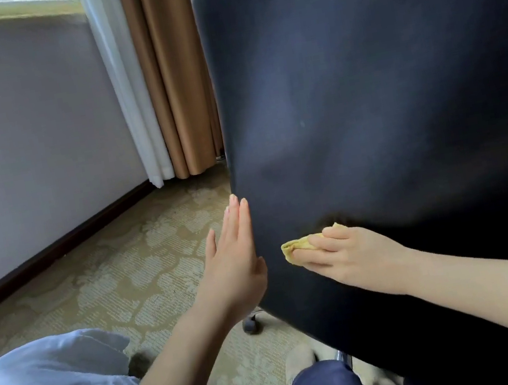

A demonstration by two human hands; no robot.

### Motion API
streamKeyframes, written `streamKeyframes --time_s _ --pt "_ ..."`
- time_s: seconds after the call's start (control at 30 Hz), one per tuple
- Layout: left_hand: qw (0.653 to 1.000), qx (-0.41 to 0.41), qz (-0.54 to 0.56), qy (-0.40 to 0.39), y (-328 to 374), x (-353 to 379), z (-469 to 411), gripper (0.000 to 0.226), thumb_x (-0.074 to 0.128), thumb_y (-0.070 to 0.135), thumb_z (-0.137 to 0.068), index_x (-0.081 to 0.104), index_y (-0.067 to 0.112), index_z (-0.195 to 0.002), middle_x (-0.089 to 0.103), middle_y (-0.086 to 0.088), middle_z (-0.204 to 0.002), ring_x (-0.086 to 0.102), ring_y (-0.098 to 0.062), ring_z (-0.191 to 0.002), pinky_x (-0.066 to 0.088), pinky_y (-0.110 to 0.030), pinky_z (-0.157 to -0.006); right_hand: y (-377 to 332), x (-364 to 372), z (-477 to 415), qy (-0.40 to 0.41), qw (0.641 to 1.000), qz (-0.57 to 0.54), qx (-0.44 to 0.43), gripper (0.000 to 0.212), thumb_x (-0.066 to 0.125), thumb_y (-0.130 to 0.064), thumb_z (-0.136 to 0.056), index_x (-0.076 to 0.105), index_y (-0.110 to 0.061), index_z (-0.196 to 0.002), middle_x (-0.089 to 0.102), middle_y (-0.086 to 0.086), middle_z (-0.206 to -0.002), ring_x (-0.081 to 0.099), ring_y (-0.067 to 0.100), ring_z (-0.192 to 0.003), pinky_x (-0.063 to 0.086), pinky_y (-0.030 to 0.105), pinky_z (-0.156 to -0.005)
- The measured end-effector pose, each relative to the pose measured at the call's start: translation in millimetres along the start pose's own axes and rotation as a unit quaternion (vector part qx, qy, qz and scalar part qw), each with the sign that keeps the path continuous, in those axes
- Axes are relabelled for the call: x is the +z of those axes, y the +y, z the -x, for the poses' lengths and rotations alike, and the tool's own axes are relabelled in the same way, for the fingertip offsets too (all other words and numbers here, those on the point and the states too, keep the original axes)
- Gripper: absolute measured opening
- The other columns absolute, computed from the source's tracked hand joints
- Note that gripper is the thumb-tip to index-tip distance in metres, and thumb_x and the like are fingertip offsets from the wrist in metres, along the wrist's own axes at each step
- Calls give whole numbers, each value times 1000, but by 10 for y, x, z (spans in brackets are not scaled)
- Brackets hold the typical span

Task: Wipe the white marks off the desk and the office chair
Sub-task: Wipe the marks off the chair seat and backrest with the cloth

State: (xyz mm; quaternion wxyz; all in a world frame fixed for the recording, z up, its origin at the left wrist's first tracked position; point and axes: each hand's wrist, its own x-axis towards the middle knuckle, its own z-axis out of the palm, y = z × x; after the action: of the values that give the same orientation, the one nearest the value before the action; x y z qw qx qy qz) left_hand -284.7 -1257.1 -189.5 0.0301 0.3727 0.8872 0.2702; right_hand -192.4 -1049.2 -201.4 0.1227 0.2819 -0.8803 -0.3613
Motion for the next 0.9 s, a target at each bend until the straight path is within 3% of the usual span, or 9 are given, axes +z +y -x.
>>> streamKeyframes --time_s 0.17,0.3,0.43,0.6,0.7,0.77,0.83,0.9 --pt "997 44 -57 -37 478 -483 173 78 42 18 -97 -15 23 -150 -24 4 -156 -19 -15 -144 -7 -36 -116 430 -721 218 91 990 28 100 51 55 1 -77 62 -16 -125 61 -5 -127 63 17 -101 52 29 -81" --pt "990 107 -48 -78 982 -705 239 81 43 22 -97 -20 31 -147 -25 9 -155 -15 -14 -145 -7 -35 -116 706 -1205 383 169 970 47 166 47 48 6 -83 65 -15 -122 61 -2 -128 65 20 -102 54 32 -79" --pt "980 198 -29 -2 1549 -879 237 88 47 23 -95 -26 29 -145 -33 18 -147 -20 -7 -143 -9 -33 -116 948 -1646 607 233 946 55 217 38 43 1 -87 72 -13 -108 62 1 -126 66 22 -100 55 34 -78" --pt "977 206 16 56 1927 -1018 240 90 50 25 -95 -23 24 -147 -20 15 -155 -18 -8 -144 -8 -29 -116 1079 -1977 689 271 929 92 236 32 48 1 -87 71 -9 -108 62 2 -126 50 22 -105 54 33 -81" --pt "966 232 22 115 2068 -1176 314 94 54 22 -93 -22 30 -147 -21 19 -155 -14 -4 -144 -2 -36 -120 1216 -2276 723 312 911 94 252 27 54 -1 -88 71 -8 -108 65 3 -121 58 23 -102 52 34 -82" --pt "952 252 35 170 2144 -1354 318 94 57 19 -91 -17 39 -146 -20 27 -152 -9 -3 -144 3 -39 -120 1343 -2503 717 333 891 75 299 33 47 1 -88 71 -10 -108 65 3 -119 61 27 -97 48 35 -79" --pt "944 245 60 210 2221 -1521 261 92 57 16 -90 -13 41 -145 -17 27 -150 -4 -2 -143 6 -36 -119 1458 -2710 693 314 876 43 364 45 44 5 -79 70 -14 -110 65 4 -119 58 29 -94 44 35 -74" --pt "949 216 71 217 2296 -1616 158 89 55 10 -90 -7 31 -149 -9 17 -156 -3 -5 -144 5 -30 -118 1540 -2782 660 264 868 -22 420 50 48 7 -74 67 -18 -114 61 2 -120 48 28 -95 38 33 -73"
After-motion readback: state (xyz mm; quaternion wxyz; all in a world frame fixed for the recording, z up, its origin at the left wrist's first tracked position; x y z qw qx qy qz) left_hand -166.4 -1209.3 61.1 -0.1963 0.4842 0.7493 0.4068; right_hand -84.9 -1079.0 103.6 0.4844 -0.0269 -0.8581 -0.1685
